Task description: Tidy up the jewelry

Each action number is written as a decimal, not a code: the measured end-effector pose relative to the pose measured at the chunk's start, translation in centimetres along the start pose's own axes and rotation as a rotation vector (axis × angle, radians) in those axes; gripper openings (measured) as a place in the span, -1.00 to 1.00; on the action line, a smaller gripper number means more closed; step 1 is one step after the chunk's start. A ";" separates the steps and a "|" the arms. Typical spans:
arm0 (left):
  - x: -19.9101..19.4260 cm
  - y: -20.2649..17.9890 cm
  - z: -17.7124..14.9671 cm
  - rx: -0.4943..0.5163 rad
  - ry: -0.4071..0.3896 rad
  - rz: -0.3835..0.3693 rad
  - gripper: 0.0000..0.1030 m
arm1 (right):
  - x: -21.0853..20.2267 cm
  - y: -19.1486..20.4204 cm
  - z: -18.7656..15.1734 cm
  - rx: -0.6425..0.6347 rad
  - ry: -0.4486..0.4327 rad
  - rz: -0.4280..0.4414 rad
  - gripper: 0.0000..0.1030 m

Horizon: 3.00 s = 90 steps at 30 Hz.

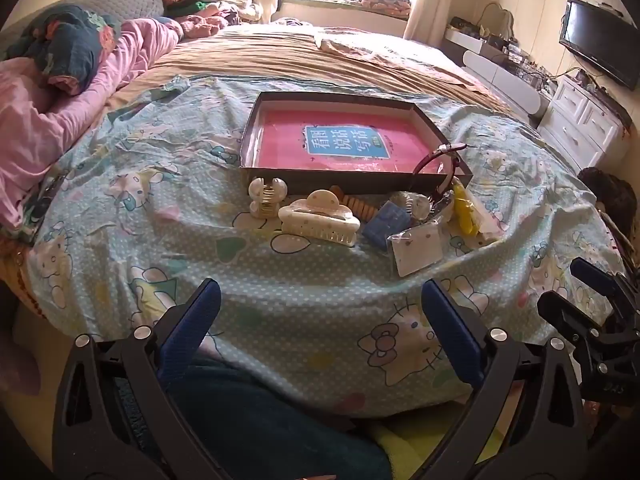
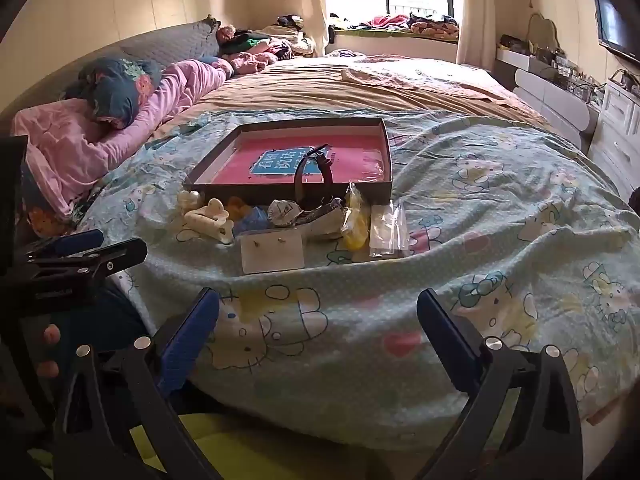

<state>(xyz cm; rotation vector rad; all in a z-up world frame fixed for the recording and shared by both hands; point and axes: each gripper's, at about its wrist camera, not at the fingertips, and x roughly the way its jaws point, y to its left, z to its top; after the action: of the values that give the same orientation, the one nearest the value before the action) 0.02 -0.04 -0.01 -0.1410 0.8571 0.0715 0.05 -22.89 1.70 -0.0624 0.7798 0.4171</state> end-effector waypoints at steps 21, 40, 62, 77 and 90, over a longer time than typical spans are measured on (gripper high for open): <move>-1.0 0.3 0.2 -0.011 -0.023 -0.013 0.82 | -0.6 0.8 0.1 -0.004 -0.002 0.014 0.91; -1.3 0.4 0.2 -0.008 -0.031 -0.006 0.82 | -0.8 0.9 0.1 -0.004 -0.004 0.018 0.91; -1.4 0.4 0.2 -0.009 -0.032 -0.009 0.82 | -0.8 1.0 0.1 -0.003 -0.003 0.026 0.91; -1.3 1.0 0.8 -0.022 -0.030 0.011 0.82 | -0.2 1.6 1.0 -0.022 -0.010 0.052 0.92; 1.1 3.3 3.0 -0.069 -0.018 0.036 0.82 | 2.4 -0.2 3.3 0.005 -0.009 0.032 0.91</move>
<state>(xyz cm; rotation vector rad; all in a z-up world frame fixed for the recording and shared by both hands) 2.54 3.69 0.80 -0.1894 0.8400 0.1361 3.85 -21.56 2.36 -0.0431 0.7735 0.4456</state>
